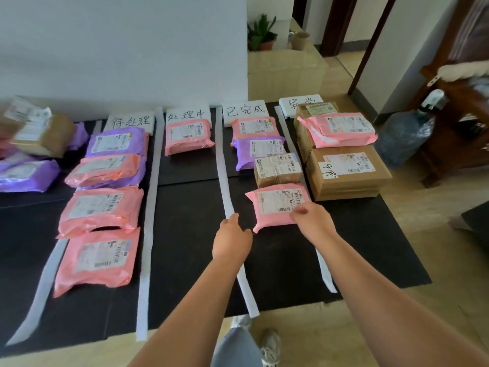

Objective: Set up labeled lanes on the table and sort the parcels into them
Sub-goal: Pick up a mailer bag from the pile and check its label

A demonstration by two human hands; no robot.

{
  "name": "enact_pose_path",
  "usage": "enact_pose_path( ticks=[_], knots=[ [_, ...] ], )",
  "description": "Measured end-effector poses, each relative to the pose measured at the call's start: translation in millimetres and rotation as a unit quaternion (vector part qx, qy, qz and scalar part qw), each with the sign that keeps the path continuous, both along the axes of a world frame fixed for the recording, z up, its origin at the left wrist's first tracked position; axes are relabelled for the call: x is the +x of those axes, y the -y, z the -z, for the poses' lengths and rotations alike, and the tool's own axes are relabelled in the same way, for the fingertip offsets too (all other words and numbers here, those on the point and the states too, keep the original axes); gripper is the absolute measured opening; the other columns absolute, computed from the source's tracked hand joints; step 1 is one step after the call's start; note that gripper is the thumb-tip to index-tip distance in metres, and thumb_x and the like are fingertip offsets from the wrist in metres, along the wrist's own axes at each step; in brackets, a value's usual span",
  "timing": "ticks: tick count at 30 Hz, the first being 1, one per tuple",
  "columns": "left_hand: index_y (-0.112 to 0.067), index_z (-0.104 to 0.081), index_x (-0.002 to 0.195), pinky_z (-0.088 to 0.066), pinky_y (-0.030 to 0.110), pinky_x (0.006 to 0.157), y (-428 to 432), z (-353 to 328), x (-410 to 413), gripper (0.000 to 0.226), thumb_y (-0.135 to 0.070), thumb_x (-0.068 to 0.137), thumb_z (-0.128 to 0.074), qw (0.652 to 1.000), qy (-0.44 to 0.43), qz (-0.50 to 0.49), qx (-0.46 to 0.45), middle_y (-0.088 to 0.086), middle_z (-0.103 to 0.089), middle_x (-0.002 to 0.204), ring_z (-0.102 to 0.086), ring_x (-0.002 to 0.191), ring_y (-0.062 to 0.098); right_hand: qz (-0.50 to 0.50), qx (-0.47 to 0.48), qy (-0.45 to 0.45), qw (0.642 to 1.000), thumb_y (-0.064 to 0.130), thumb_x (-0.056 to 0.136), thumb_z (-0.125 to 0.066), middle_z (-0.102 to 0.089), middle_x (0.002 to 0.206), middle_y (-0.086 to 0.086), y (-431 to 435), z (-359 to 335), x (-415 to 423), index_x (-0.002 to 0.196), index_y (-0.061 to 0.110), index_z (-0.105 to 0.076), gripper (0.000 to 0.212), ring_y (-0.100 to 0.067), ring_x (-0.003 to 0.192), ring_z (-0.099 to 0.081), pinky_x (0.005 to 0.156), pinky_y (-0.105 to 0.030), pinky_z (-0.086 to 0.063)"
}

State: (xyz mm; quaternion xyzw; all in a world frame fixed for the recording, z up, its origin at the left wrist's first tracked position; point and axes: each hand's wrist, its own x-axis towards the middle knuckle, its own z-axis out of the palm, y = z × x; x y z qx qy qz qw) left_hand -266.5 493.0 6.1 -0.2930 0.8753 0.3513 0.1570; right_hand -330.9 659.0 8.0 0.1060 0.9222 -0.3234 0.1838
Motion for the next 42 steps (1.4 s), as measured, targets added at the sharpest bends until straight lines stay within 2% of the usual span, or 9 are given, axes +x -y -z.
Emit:
enact_pose_path(
  ticks=[5, 10, 13, 16, 21, 25, 30, 36, 42],
  knots=[
    [-0.027, -0.031, 0.152, -0.056, 0.027, 0.082, 26.3, -18.4, 41.6, 0.061, -0.022, 0.098, -0.058, 0.997, -0.034, -0.070, 0.002, 0.004, -0.037, 0.153, -0.063, 0.106, 0.017, -0.071, 0.035, 0.011, 0.997, 0.031, 0.101, -0.051, -0.060, 0.110, -0.001, 40.0, -18.2, 25.3, 0.116, 0.020, -0.062, 0.022, -0.009, 0.075, -0.049, 0.064, -0.023, -0.041],
    [-0.024, -0.033, 0.152, -0.046, 0.024, 0.078, 77.1, -31.8, 86.7, 0.056, -0.023, 0.100, -0.053, 0.989, -0.079, -0.128, 0.009, 0.003, -0.037, 0.154, -0.058, 0.114, 0.017, -0.158, -0.029, -0.007, 0.987, 0.026, 0.100, -0.056, -0.061, 0.108, 0.002, 87.7, -35.4, 60.4, 0.113, 0.017, -0.065, 0.018, -0.007, 0.085, -0.051, 0.079, -0.026, -0.041],
    [-0.023, -0.033, 0.152, -0.047, 0.031, 0.093, 110.7, -37.7, 116.9, 0.056, -0.025, 0.099, -0.053, 0.984, -0.086, -0.155, 0.009, 0.003, -0.040, 0.154, -0.052, 0.127, 0.021, -0.192, -0.041, -0.015, 0.980, 0.026, 0.099, -0.057, -0.065, 0.111, 0.001, 123.6, -46.3, 79.9, 0.114, 0.017, -0.066, 0.020, -0.006, 0.084, -0.055, 0.071, -0.022, -0.042],
    [-0.021, -0.035, 0.150, -0.044, 0.036, 0.102, 144.2, -44.0, 149.3, 0.054, -0.023, 0.099, -0.051, 0.978, -0.093, -0.186, 0.020, 0.002, -0.041, 0.152, -0.049, 0.132, 0.023, -0.216, -0.052, -0.029, 0.975, 0.027, 0.097, -0.060, -0.067, 0.109, 0.002, 161.3, -54.2, 104.0, 0.112, 0.019, -0.068, 0.020, -0.012, 0.093, -0.059, 0.081, -0.028, -0.047],
    [-0.022, -0.042, 0.147, -0.045, 0.029, 0.094, 211.0, -52.3, 223.5, 0.049, -0.022, 0.099, -0.050, 0.975, -0.094, -0.204, 0.002, 0.000, -0.044, 0.151, -0.053, 0.126, 0.023, -0.240, -0.077, -0.042, 0.967, 0.028, 0.098, -0.059, -0.065, 0.106, 0.005, 236.2, -63.1, 170.9, 0.113, 0.020, -0.066, 0.019, -0.010, 0.090, -0.057, 0.079, -0.026, -0.042],
    [-0.016, -0.051, 0.138, -0.046, 0.030, 0.089, 269.1, -61.6, 292.5, 0.042, -0.024, 0.096, -0.053, 0.966, -0.117, -0.230, -0.016, 0.004, -0.057, 0.137, -0.060, 0.109, 0.022, -0.261, -0.091, -0.027, 0.961, 0.030, 0.098, -0.058, -0.068, 0.101, 0.001, 301.4, -56.6, 234.7, 0.108, 0.017, -0.068, 0.020, -0.014, 0.088, -0.063, 0.085, -0.036, -0.053],
    [-0.015, -0.044, 0.145, -0.045, 0.027, 0.086, 330.2, -65.4, 360.9, 0.048, -0.023, 0.099, -0.052, 0.962, -0.122, -0.244, -0.012, 0.002, -0.055, 0.140, -0.057, 0.105, 0.017, -0.299, -0.113, -0.014, 0.948, 0.030, 0.098, -0.059, -0.064, 0.108, 0.002, 370.1, -56.8, 303.1, 0.113, 0.019, -0.065, 0.020, -0.012, 0.094, -0.055, 0.082, -0.028, -0.041],
    [-0.017, -0.041, 0.149, -0.042, 0.031, 0.099, 394.9, -71.9, 403.8, 0.051, -0.027, 0.099, -0.052, 0.951, -0.145, -0.272, -0.014, 0.000, -0.051, 0.145, -0.053, 0.126, 0.019, -0.330, -0.123, -0.040, 0.935, 0.027, 0.098, -0.059, -0.062, 0.106, 0.006, 439.7, -69.5, 336.0, 0.115, 0.016, -0.065, 0.021, -0.012, 0.100, -0.057, 0.076, -0.024, -0.038],
    [-0.021, -0.043, 0.147, -0.044, 0.035, 0.105, 460.4, -73.5, 404.6, 0.049, -0.030, 0.100, -0.053, 0.939, -0.170, -0.299, -0.017, -0.001, -0.050, 0.145, -0.052, 0.128, 0.018, -0.335, -0.147, -0.058, 0.929, 0.026, 0.095, -0.061, -0.066, 0.108, 0.005, 519.9, -75.9, 328.9, 0.115, 0.018, -0.067, 0.022, -0.014, 0.102, -0.061, 0.089, -0.033, -0.051]
  ],
)
